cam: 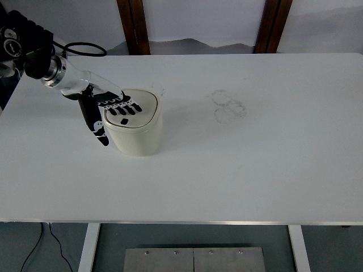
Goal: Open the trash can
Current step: 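Press the left hand's fingers down on the lid near its button, then lift the left hand upward, flipping the lid open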
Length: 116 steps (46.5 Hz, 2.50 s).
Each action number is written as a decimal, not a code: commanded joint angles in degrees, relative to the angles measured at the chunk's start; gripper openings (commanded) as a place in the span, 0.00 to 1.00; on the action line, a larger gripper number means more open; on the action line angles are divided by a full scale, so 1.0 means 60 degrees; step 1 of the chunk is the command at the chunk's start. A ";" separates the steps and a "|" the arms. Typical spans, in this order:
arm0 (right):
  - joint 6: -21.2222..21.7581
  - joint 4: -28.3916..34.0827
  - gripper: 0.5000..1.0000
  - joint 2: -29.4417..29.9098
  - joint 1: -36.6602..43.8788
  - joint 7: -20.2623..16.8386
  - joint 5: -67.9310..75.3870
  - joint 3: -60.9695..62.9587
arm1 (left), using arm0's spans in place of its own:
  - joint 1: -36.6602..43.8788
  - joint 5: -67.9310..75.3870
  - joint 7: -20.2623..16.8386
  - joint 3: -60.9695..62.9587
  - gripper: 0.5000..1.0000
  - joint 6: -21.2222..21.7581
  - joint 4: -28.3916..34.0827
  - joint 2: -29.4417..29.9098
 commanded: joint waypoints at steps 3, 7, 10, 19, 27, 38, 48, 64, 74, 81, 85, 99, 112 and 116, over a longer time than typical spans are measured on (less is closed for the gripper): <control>-0.0002 0.0000 0.99 0.0000 0.0000 -0.0004 0.0003 0.0000 | 0.0002 0.0000 0.0000 -0.0001 1.00 0.0000 0.0000 0.0009; -0.0002 0.0000 0.99 0.0000 0.0000 -0.0004 0.0002 0.0000 | 0.0002 0.0000 0.0000 -0.0001 1.00 0.0000 0.0000 -0.0006; -0.0002 0.0000 0.99 0.0000 0.0000 -0.0004 -0.0012 0.0000 | 0.0002 0.0000 0.0000 -0.0001 1.00 0.0000 0.0000 -0.0006; -0.0002 0.0000 0.99 0.0000 0.0000 -0.0004 -0.0012 0.0000 | 0.0016 0.0000 0.0000 -0.0001 1.00 0.0000 0.0000 -0.0006; -0.0002 0.0000 0.99 0.0000 0.0000 -0.0004 0.0002 0.0000 | 0.0016 0.0000 0.0000 -0.0001 1.00 0.0000 0.0000 -0.0006; -0.0002 0.0000 0.99 0.0000 0.0000 -0.0004 -0.0012 -0.0014 | 0.0104 0.0000 0.0000 -0.0001 1.00 0.0000 0.0000 -0.0006; -0.0002 0.0000 0.99 0.0000 0.0000 -0.0004 0.0002 -0.0015 | 0.0090 0.0000 0.0000 -0.0001 1.00 0.0000 0.0000 -0.0006; -0.0002 0.0000 0.99 0.0000 0.0000 -0.0004 -0.0012 0.0000 | -0.0232 -0.0146 0.0000 -0.0044 1.00 0.0000 0.0030 0.0140; -0.0002 0.0000 0.99 0.0000 0.0000 -0.0004 0.0003 -0.0015 | -0.0964 -0.0731 0.0000 -0.0103 1.00 0.0000 0.0147 0.0155; -0.0002 0.0000 0.99 0.0000 0.0000 0.0011 0.0003 -0.0015 | -0.1346 -0.0996 -0.0014 -0.0118 1.00 0.0000 0.0235 0.0170; -0.0002 0.0000 0.99 0.0000 0.0000 -0.0004 0.0003 0.0000 | -0.1492 -0.1127 -0.0014 -0.0132 1.00 0.0000 0.0250 0.0185; -0.0001 0.0000 0.99 0.0000 0.0000 -0.0004 -0.0012 0.0000 | -0.1639 -0.1991 -0.0014 -0.0498 1.00 0.0000 0.0791 0.0272; 0.0013 0.0000 0.99 0.0000 0.0000 -0.0004 -0.0012 0.0000 | -0.1551 -0.2782 -0.0014 -0.0937 1.00 0.0000 0.1742 0.0302; -0.0002 0.0000 0.99 0.0000 0.0000 -0.0004 -0.0012 0.0000 | -0.1434 -0.3104 -0.0073 -0.1186 1.00 0.0000 0.2153 0.0302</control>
